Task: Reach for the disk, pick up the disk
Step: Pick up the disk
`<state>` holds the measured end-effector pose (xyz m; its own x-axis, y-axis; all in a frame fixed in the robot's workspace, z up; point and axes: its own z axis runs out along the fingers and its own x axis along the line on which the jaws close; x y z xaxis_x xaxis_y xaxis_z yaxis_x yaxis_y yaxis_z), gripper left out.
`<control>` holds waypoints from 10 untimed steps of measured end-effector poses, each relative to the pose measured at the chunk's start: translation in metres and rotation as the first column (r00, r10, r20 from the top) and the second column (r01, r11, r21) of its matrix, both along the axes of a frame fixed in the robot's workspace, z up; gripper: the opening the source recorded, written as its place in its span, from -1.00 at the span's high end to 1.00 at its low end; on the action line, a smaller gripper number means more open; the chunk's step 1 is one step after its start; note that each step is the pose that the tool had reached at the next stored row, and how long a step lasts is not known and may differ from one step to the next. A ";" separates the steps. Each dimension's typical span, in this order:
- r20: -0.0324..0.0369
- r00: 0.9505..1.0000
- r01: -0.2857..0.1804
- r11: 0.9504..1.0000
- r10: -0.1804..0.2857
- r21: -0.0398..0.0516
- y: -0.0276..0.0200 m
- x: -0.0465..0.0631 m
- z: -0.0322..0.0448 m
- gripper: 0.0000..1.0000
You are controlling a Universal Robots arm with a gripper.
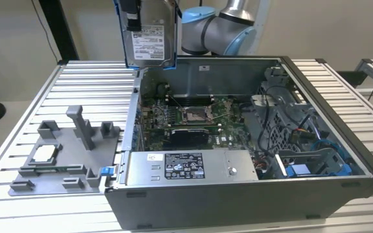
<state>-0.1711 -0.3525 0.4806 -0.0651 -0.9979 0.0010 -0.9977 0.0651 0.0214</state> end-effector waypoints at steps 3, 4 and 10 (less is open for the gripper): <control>0.000 1.000 0.000 1.000 0.000 0.000 0.0000 0.009 0.0000 1.00; 0.000 1.000 0.000 1.000 0.000 0.000 0.0000 0.012 0.0000 1.00; -0.001 1.000 0.000 1.000 0.000 0.000 0.0000 0.028 0.0000 1.00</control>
<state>-0.1428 -0.3525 0.4806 -0.0650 -0.9979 0.0010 -0.9976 0.0650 0.0219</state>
